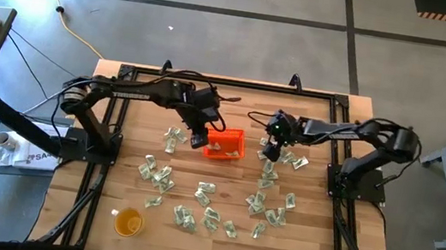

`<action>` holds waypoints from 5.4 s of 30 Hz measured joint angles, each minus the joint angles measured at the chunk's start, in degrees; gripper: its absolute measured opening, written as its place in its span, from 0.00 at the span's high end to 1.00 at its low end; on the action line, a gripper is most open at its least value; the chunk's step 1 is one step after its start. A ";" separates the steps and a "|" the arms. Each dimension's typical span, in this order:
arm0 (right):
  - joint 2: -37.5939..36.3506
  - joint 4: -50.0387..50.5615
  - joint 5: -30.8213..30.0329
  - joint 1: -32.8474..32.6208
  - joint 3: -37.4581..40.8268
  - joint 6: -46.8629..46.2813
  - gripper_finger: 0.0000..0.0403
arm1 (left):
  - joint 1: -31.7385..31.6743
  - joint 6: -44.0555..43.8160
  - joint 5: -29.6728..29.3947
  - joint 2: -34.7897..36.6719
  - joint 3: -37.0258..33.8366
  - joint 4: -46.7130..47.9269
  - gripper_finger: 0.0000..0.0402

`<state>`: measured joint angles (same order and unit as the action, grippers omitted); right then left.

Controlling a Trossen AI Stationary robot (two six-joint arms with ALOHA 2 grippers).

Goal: Pick and place Stevia / Truvia into bins
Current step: Put the stevia packet into the basket

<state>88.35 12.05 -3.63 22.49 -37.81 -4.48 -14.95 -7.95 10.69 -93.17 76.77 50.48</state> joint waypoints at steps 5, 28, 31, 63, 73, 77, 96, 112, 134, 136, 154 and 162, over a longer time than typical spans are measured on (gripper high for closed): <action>4.82 -0.44 -0.30 0.01 -1.41 -0.20 0.33 | 1.33 -1.59 -5.19 2.40 0.00 2.07 0.61; -5.67 -5.15 13.53 -0.71 -6.10 -14.15 0.98 | 5.82 -16.37 -19.10 24.33 -21.22 6.86 0.60; -4.68 -4.30 20.30 -2.07 -11.29 -12.99 0.94 | 5.87 -21.25 -19.13 29.16 -28.42 1.23 0.60; -1.83 32.65 -8.60 -9.60 -32.49 -4.22 0.30 | -0.69 20.95 -22.02 13.63 -39.54 -30.37 0.60; -2.86 34.81 -9.28 -9.58 -32.49 -7.03 0.30 | -3.64 21.02 -17.83 10.19 -33.74 -20.91 0.60; -2.83 34.71 -10.69 -9.30 -32.49 -6.26 0.30 | -3.70 11.19 -18.92 10.28 -29.09 -16.58 0.60; -2.81 33.59 -7.70 -5.32 -32.49 0.03 0.30 | -0.62 25.71 -18.91 10.28 -31.53 -22.56 0.20; -2.79 33.57 -6.44 -4.87 -32.52 -0.07 0.30 | -8.84 27.21 -5.24 5.63 -35.30 -28.52 0.33; -2.79 35.11 -6.91 -4.88 -32.52 -3.12 0.30 | -8.65 19.21 -8.22 1.92 -30.25 -20.03 0.83; -2.79 35.54 -8.02 -4.89 -32.52 -3.03 0.30 | -8.65 18.15 -8.35 1.89 -26.94 -18.73 0.90; -8.32 47.56 -12.50 -4.84 -32.17 -2.69 0.30 | -6.78 17.51 13.32 0.46 -5.49 -22.57 0.92; -9.30 40.82 -3.69 -5.67 -18.14 -2.56 0.30 | -1.60 14.64 9.32 -7.92 -5.60 -22.78 0.79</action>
<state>79.05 52.87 -7.33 16.82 -55.95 -7.04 -16.55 6.69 20.02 -101.09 71.17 27.70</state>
